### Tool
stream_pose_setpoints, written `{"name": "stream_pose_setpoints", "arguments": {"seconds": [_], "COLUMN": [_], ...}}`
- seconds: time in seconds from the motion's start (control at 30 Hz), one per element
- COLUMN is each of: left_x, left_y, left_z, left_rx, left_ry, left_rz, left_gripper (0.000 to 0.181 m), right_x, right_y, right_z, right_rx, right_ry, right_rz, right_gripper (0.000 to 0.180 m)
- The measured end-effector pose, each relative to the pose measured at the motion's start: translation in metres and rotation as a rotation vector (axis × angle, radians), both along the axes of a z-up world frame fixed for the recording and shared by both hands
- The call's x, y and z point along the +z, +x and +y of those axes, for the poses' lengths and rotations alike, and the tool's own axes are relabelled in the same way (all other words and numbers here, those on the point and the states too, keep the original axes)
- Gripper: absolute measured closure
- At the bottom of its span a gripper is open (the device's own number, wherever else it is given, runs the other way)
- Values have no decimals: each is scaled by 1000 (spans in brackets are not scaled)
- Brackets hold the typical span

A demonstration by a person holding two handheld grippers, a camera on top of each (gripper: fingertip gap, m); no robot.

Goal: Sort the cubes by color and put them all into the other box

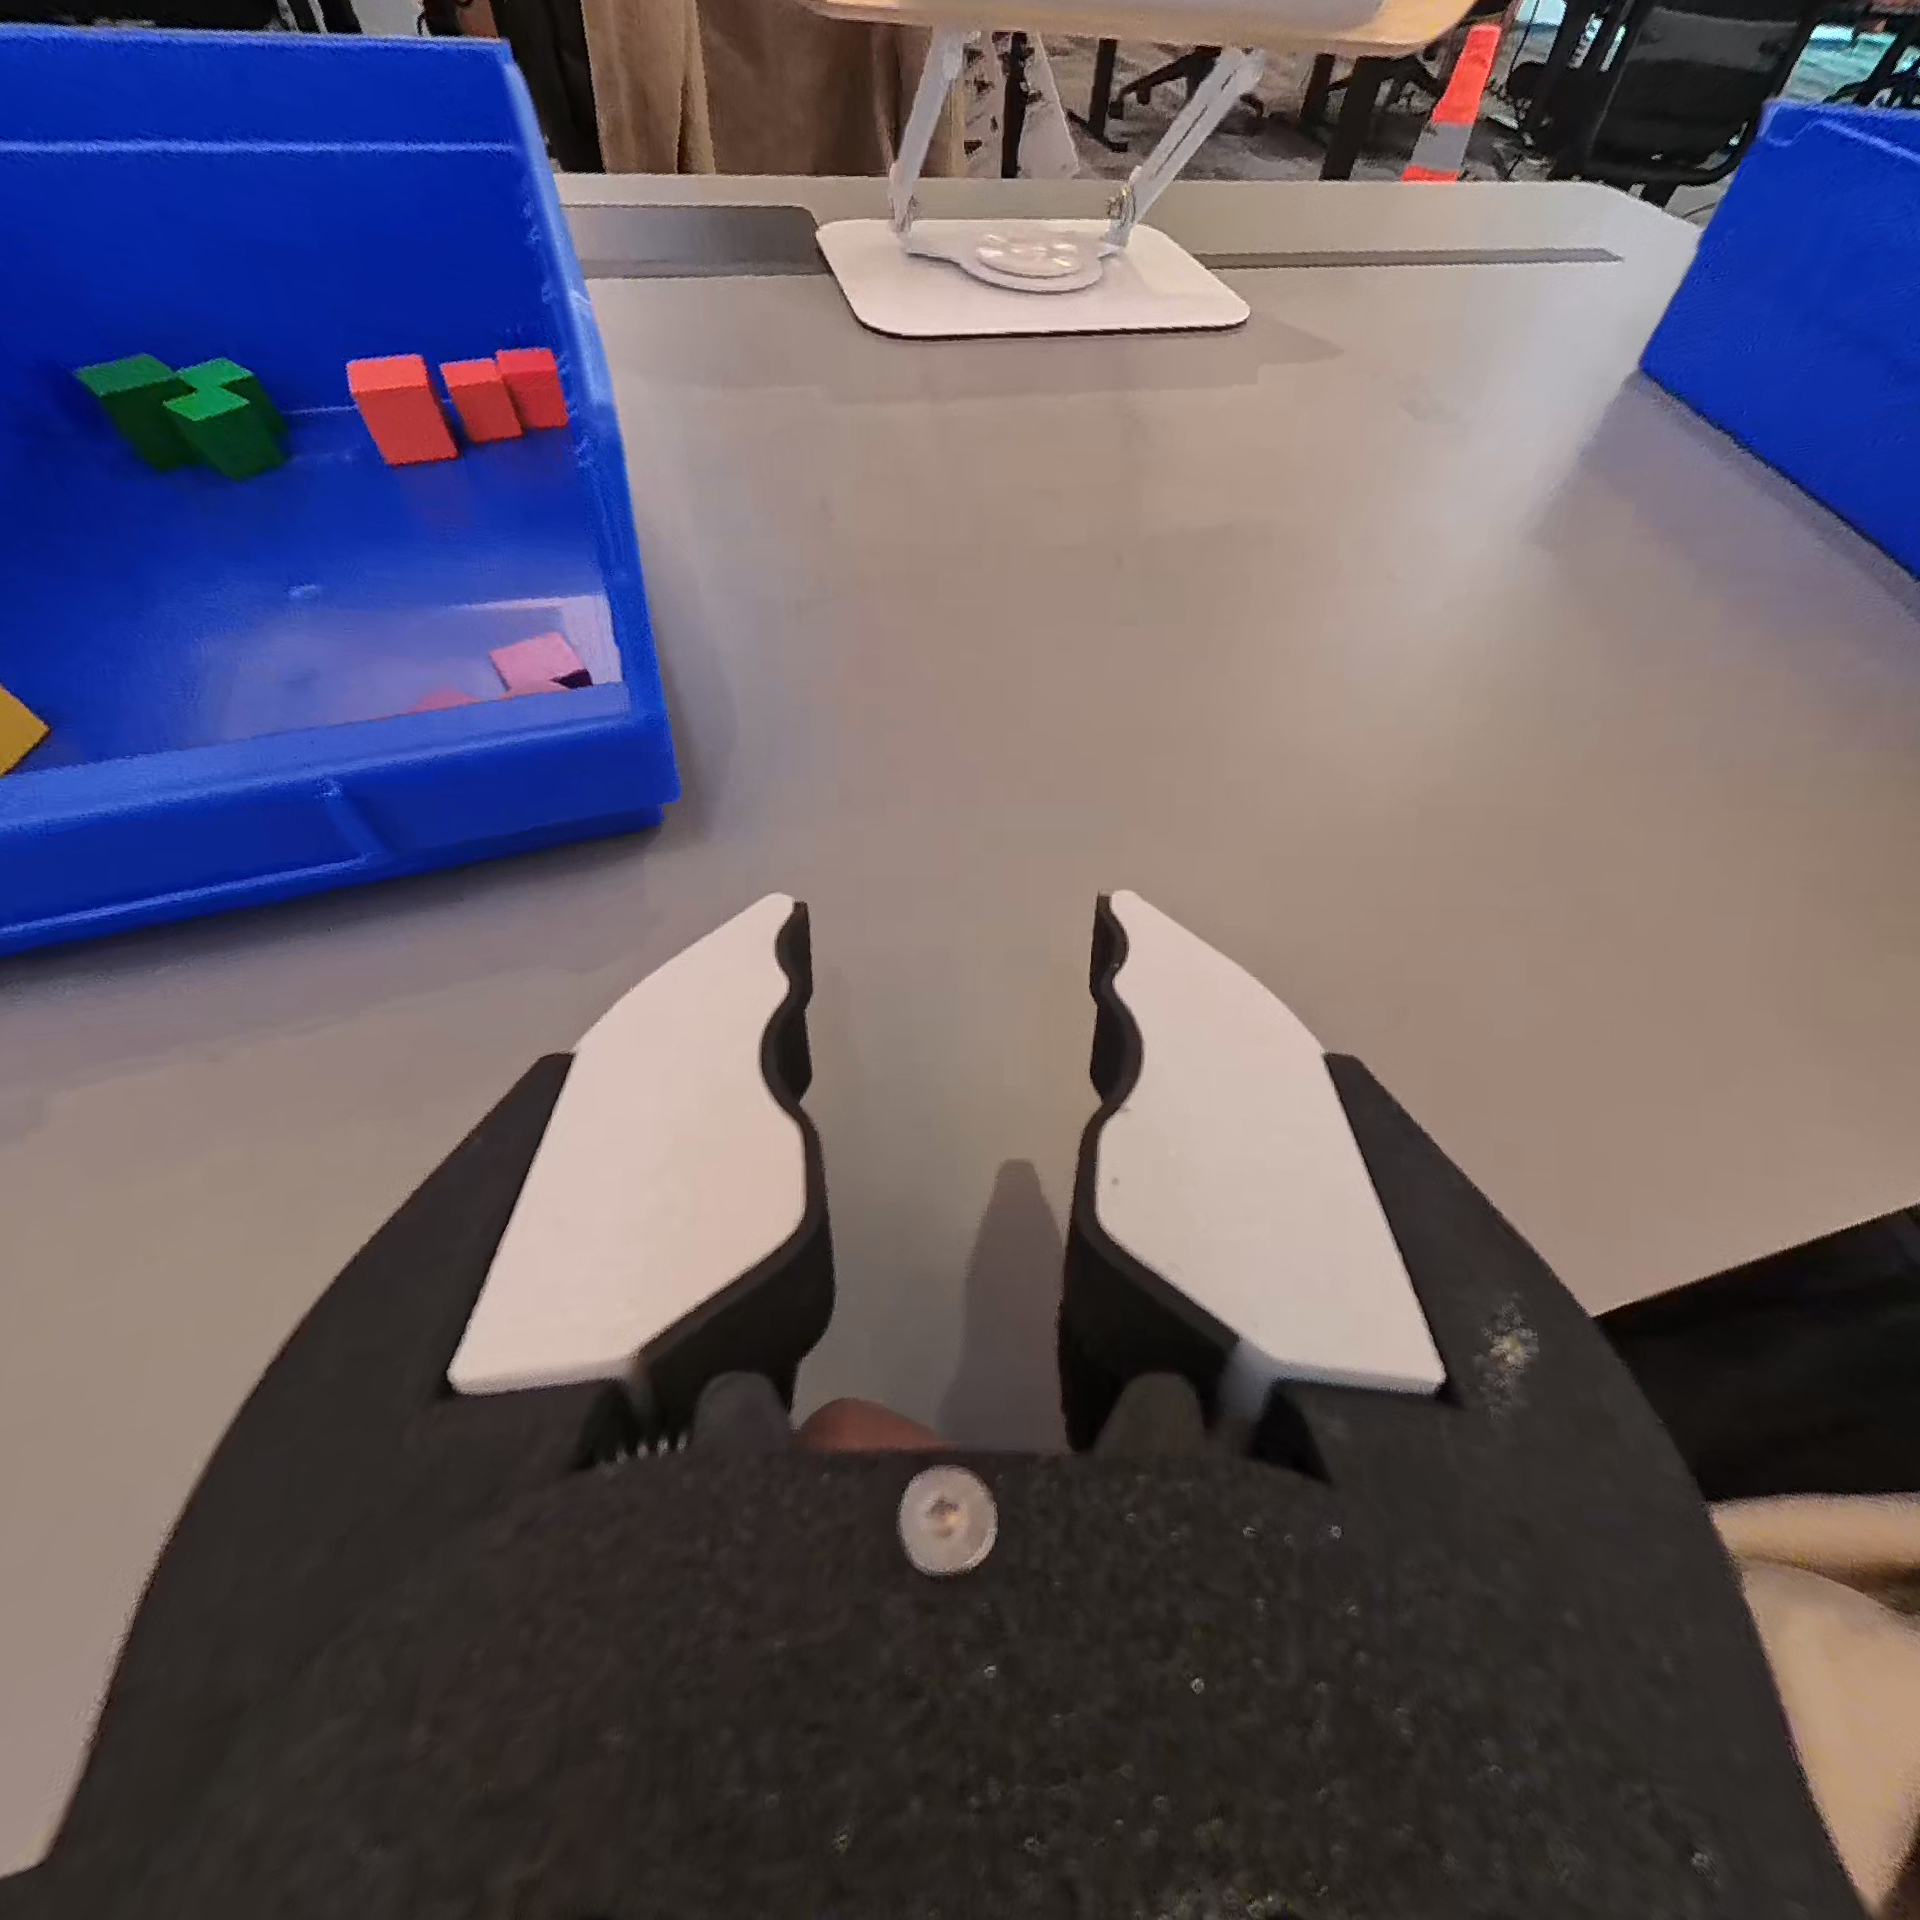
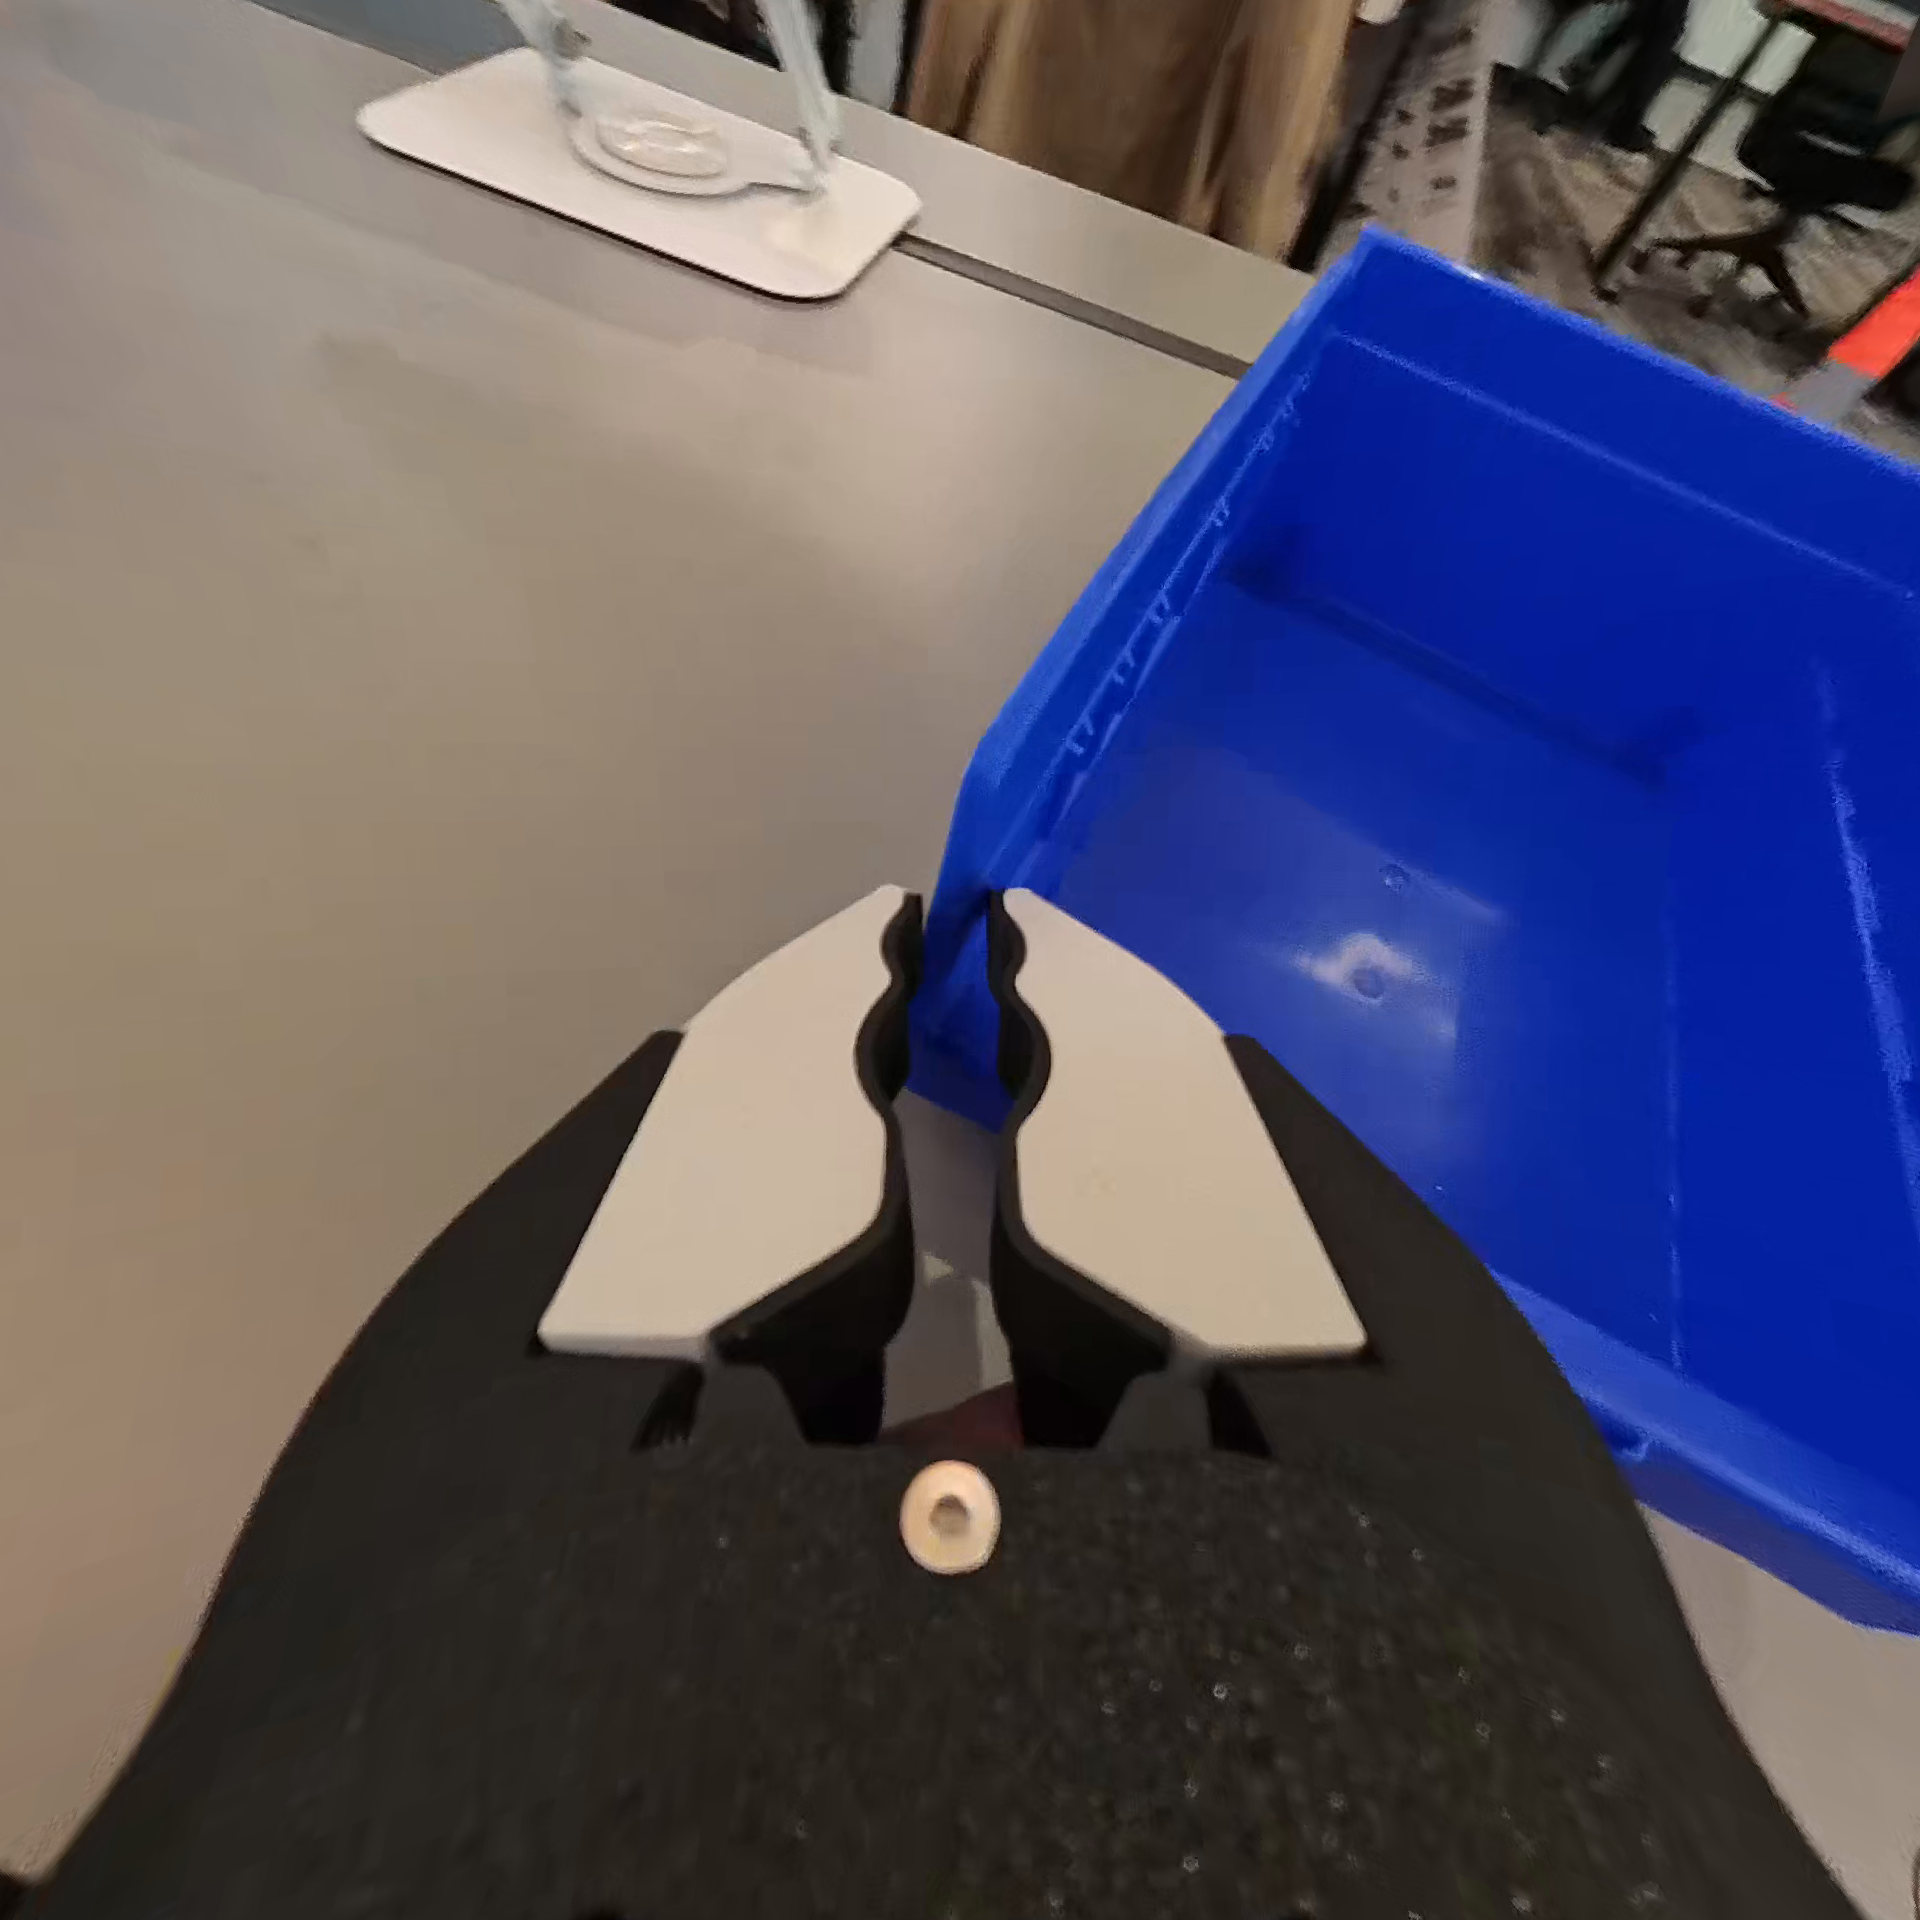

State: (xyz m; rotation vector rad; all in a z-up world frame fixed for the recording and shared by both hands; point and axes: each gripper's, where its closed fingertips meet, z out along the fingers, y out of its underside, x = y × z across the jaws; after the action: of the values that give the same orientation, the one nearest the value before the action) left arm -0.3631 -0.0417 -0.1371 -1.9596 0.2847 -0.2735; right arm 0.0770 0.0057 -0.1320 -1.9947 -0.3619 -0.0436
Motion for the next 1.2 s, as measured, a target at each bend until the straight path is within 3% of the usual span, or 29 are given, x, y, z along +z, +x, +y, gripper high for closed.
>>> {"name": "stream_pose_setpoints", "arguments": {"seconds": [0.23, 0.4, 0.47, 0.57, 0.67, 0.9, 1.03, 1.1, 1.2], "left_x": [-2, -4, -5, -7, -6, -8, 25, 37, 28], "left_y": [-9, -15, -15, -18, -20, -29, -70, -85, -96], "left_z": [2, 3, 2, 3, 4, 8, 32, 52, 82], "left_rx": [13, 43, 48, 59, 61, 62, 80, 7, -133], "left_ry": [7, 5, 0, 3, 2, -48, -79, -168, -412], "left_rz": [27, 38, 35, 58, 59, 33, 84, 151, 235], "left_gripper": [130, 130, 130, 130, 130, 130, 132, 132, 129], "right_x": [0, 10, 22, 23, 8, -2, -4, -5, -6], "right_y": [7, 10, -11, -67, -99, -97, -97, -98, -104], "right_z": [8, 1, -20, -55, -73, -70, -70, -71, -72], "right_rx": [-11, -114, -85, 68, 169, 178, 183, 192, 212], "right_ry": [4, 93, 176, 232, 173, 138, 115, 122, 124], "right_rz": [44, -68, -82, 69, 152, 109, 111, 91, 72], "right_gripper": [170, 165, 150, 152, 154, 159, 160, 160, 161]}}
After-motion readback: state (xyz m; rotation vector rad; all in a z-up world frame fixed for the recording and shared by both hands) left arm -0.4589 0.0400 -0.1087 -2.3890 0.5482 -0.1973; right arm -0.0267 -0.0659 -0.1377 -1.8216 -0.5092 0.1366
